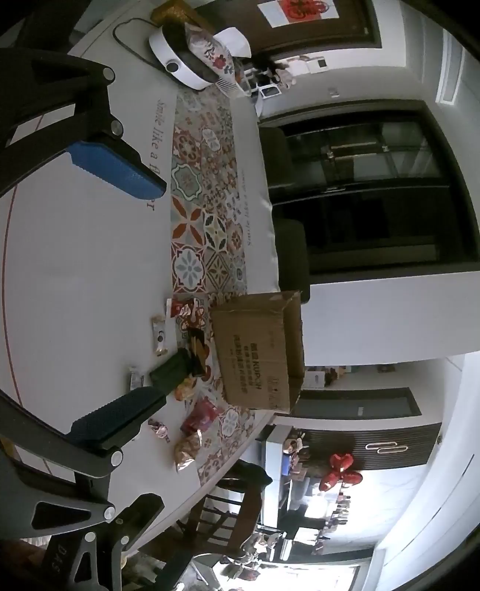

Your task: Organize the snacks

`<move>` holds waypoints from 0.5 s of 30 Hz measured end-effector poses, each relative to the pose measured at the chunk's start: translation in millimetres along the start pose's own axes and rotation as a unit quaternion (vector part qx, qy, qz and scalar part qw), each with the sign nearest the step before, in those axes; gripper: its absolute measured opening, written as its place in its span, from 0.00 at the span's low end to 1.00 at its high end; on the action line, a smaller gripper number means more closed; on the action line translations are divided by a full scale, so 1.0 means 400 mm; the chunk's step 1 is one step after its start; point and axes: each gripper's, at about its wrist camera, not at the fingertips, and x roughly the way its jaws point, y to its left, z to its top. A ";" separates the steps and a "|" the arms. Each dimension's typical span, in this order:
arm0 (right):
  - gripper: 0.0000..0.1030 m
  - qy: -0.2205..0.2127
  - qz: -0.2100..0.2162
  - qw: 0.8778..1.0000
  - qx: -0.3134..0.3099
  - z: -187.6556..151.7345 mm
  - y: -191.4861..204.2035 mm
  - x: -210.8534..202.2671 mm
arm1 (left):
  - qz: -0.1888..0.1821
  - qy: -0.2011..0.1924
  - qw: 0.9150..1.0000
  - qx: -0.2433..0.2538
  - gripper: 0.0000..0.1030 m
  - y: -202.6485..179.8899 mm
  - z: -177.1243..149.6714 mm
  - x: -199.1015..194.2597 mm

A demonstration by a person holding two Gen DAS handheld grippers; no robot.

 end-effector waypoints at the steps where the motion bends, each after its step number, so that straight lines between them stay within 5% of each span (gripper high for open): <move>1: 1.00 0.001 0.001 1.000 0.000 0.000 0.000 0.001 | 0.000 0.000 1.000 0.000 1.00 0.000 0.001 0.000; 15: 0.99 0.001 0.002 1.000 -0.001 0.000 0.002 0.002 | 0.000 -0.003 1.000 -0.001 1.00 0.000 -0.002 -0.002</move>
